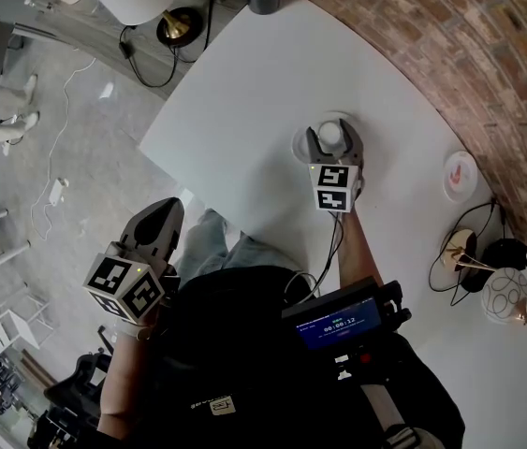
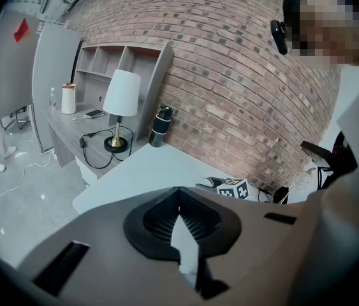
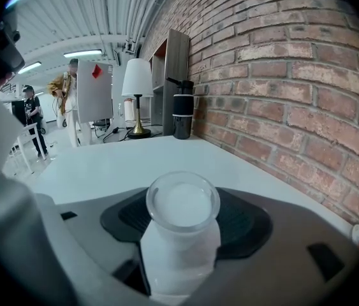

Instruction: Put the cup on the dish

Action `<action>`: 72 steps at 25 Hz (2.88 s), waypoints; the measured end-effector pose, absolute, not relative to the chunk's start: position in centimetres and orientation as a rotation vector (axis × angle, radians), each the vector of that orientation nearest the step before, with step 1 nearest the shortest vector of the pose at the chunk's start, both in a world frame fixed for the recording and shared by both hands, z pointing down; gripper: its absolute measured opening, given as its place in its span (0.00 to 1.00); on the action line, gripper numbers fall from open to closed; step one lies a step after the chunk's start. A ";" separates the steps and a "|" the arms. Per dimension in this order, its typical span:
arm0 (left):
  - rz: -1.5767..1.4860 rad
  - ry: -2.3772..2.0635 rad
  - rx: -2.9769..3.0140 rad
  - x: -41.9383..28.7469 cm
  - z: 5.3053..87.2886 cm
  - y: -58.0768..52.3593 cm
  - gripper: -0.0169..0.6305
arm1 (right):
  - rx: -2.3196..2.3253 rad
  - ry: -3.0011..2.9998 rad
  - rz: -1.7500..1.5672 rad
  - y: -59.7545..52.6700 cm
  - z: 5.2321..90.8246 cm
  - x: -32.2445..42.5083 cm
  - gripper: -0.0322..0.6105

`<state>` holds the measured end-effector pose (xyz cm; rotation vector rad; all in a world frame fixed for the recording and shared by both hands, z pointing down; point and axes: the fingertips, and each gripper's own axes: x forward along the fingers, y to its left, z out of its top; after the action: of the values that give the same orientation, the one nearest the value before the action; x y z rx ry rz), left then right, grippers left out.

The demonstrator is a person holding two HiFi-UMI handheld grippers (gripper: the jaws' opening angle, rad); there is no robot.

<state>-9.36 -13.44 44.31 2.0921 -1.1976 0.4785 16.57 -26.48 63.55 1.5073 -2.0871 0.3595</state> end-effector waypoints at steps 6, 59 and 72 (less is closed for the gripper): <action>0.469 -1.192 2.115 -9.3 43.8 -13.0 0.03 | 1.527 -2.095 0.337 -26.1 62.5 16.8 0.47; 0.342 -0.586 2.541 -1.7 37.7 -14.8 0.03 | 2.030 -2.251 0.243 -13.9 34.5 16.2 0.40; 0.335 -0.358 2.607 1.7 36.2 -14.3 0.03 | 2.234 -2.153 0.243 -9.1 30.7 16.9 0.39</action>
<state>1.70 -14.35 36.22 2.6068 -0.3583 0.3347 16.91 -9.14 30.69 2.2342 -2.1535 0.2430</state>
